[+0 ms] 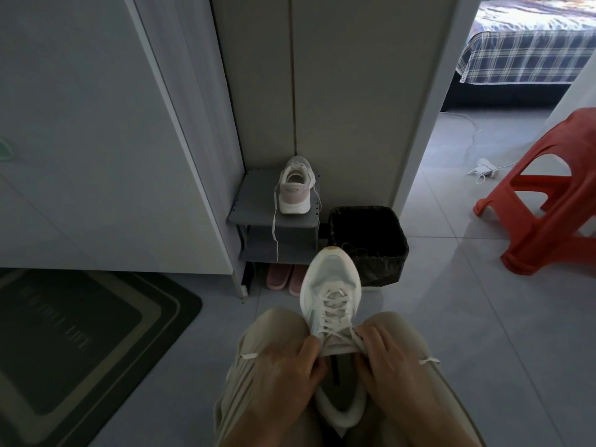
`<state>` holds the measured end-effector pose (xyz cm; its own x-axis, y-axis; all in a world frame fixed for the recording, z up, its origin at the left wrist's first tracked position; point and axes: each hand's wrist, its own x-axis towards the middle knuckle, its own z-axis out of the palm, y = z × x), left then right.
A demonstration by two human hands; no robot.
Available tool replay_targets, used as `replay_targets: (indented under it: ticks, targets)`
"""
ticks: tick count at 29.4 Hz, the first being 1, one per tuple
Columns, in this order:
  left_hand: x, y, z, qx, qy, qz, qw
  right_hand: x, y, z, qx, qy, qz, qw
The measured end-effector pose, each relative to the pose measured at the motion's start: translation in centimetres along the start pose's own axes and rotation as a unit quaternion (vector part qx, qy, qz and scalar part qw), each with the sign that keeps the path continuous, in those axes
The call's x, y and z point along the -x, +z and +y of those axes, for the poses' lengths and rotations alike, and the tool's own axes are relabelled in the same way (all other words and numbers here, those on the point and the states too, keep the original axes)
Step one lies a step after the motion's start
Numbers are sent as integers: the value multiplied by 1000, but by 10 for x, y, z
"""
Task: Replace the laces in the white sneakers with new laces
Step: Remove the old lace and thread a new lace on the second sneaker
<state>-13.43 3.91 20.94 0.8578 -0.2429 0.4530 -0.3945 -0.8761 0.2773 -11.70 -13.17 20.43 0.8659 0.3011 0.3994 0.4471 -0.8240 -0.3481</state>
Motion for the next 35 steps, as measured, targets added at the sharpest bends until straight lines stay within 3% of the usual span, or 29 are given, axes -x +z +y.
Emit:
replay_targets:
  ticks: [7, 11, 14, 18, 23, 28, 30, 35]
  targets:
    - [7, 0, -11, 121, -12, -63, 991, 15, -12, 2, 11, 6, 22, 1000]
    - [2, -4, -19, 293, -121, -32, 948, 17, -25, 6, -9, 7, 38, 999]
    - [-17, -1, -31, 276, -178, 10, 945, -2, -31, 14, -43, 60, -10, 997]
    - [-46, 8, -32, 286, -157, -65, 943, -36, -26, 23, -176, 143, -123, 966]
    - [-62, 16, -27, 315, -164, -87, 931, -54, -12, 23, -241, 222, -99, 939]
    - [-66, 19, -33, 314, -150, -72, 935, -53, -6, 24, -231, 191, -60, 952]
    - [-70, 18, -35, 298, -137, -79, 941, -55, -4, 25, -177, 133, -56, 974]
    - [-86, 15, -41, 177, -15, -134, 975, -63, -9, 34, -74, 21, -98, 992]
